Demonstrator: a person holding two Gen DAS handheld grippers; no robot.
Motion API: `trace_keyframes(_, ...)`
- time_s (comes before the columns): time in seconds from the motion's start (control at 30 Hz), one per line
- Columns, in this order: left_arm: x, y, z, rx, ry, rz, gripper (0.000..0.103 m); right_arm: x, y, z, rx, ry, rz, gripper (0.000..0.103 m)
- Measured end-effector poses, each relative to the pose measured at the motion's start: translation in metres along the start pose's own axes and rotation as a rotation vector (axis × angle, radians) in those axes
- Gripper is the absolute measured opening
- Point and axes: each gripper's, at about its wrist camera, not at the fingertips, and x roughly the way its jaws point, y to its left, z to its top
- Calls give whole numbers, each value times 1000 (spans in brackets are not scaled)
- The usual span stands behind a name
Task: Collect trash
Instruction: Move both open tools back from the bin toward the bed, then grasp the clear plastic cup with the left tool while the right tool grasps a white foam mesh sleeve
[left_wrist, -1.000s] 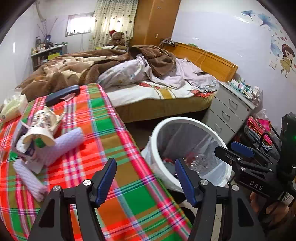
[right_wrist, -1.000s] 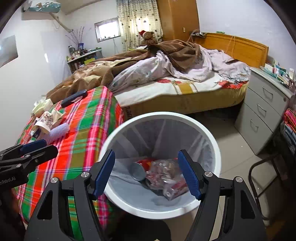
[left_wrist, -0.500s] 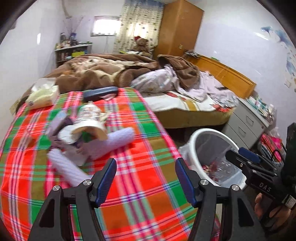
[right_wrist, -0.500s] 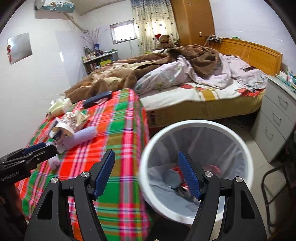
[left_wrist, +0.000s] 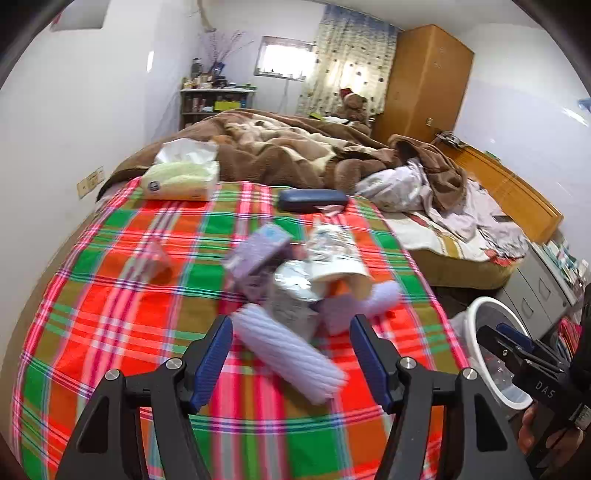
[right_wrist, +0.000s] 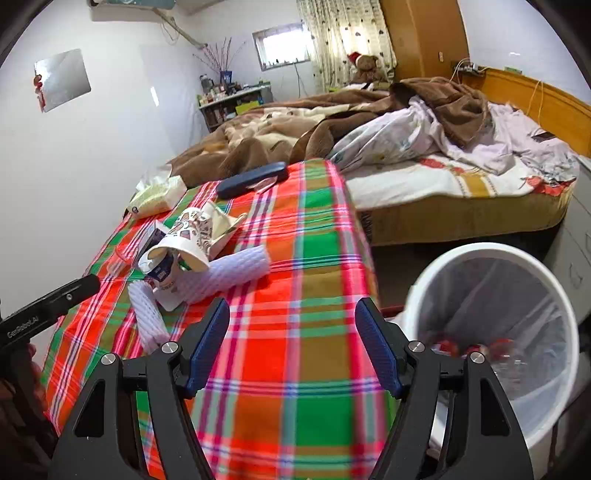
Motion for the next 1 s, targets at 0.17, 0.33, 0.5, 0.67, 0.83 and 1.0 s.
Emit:
trace_keyframes(0.17, 4, 38, 6, -37, -2, 49, 65, 24, 16, 2, 13, 49, 17, 72)
trace_keyframes(0.33, 12, 68, 10, -62, 8, 68, 65, 43, 32, 4, 20, 83, 24, 72)
trace_keyframes(0.5, 23, 93, 16, -56, 24, 94, 66, 63, 44, 9, 46, 117, 12, 72)
trace_keyframes(0.67, 35, 114, 23, -62, 26, 98, 66, 81, 55, 11, 54, 153, 17, 72)
trace_keyframes(0.83, 50, 132, 32, -50, 37, 116, 66, 95, 59, 17, 110, 162, 17, 72)
trace_keyframes(1.0, 65, 147, 42, -41, 50, 119, 66, 107, 68, 24, 112, 159, -4, 72)
